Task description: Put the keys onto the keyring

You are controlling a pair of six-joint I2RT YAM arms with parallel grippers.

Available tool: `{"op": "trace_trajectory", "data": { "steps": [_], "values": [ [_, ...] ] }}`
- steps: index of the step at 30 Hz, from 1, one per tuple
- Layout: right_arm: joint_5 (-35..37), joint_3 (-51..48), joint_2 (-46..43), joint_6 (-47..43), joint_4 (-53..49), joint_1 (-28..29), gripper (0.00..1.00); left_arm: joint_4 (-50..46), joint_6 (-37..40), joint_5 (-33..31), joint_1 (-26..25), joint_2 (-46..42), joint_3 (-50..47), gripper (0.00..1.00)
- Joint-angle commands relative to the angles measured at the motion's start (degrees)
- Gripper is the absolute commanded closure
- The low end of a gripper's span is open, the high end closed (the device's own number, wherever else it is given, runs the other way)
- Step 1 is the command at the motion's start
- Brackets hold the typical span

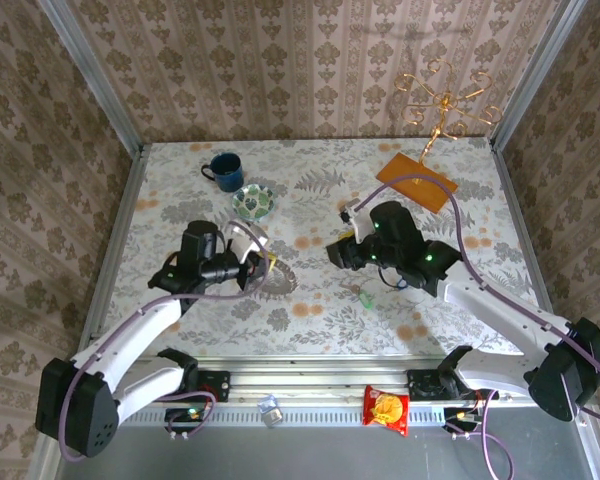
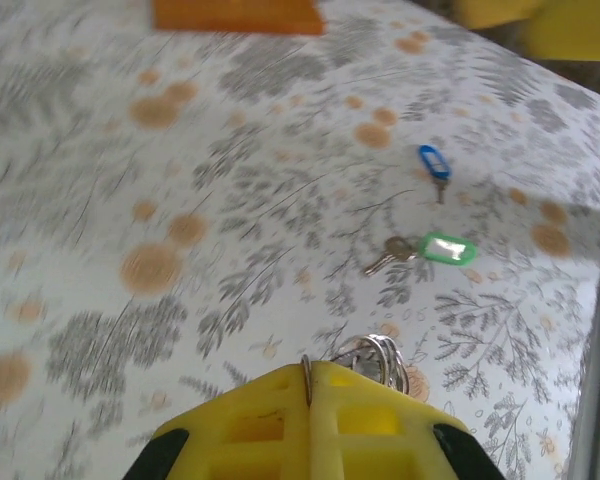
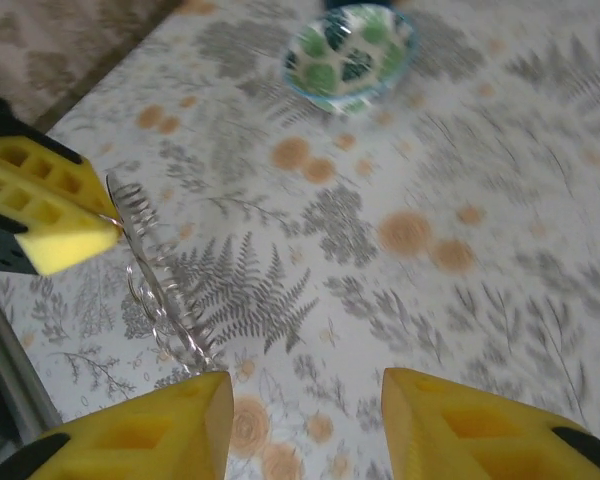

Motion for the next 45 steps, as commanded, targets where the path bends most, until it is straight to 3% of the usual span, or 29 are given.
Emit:
{"op": "trace_trajectory", "data": {
  "steps": [1,8,14,22,27,45],
  "values": [
    [-9.7,-3.2,-0.6,-17.0,13.3,0.1,0.5,6.3,13.3,7.5,-1.1,-1.7,0.4,1.0],
    [-21.4,-7.2,-3.0,-35.0,14.1,0.1,0.52,7.3,20.9,16.3,-1.2,-1.4,1.0,1.0],
    [-28.2,-9.3,-1.4,-45.1,13.6,0.9,0.72,19.1,20.6,21.1,-2.0,0.3,-3.6,1.0],
    [-31.7,-10.3,1.7,-38.5,21.9,1.9,0.73,21.2,22.3,24.9,-4.0,1.7,-4.0,1.0],
    [-30.0,-11.4,2.7,-37.5,24.4,2.5,0.72,21.9,22.4,26.3,-5.1,2.2,-4.0,1.0],
    [-31.5,-11.7,5.3,-34.4,30.3,3.9,0.78,28.1,20.5,25.2,-6.6,4.1,-5.4,1.0]
  ]
}}
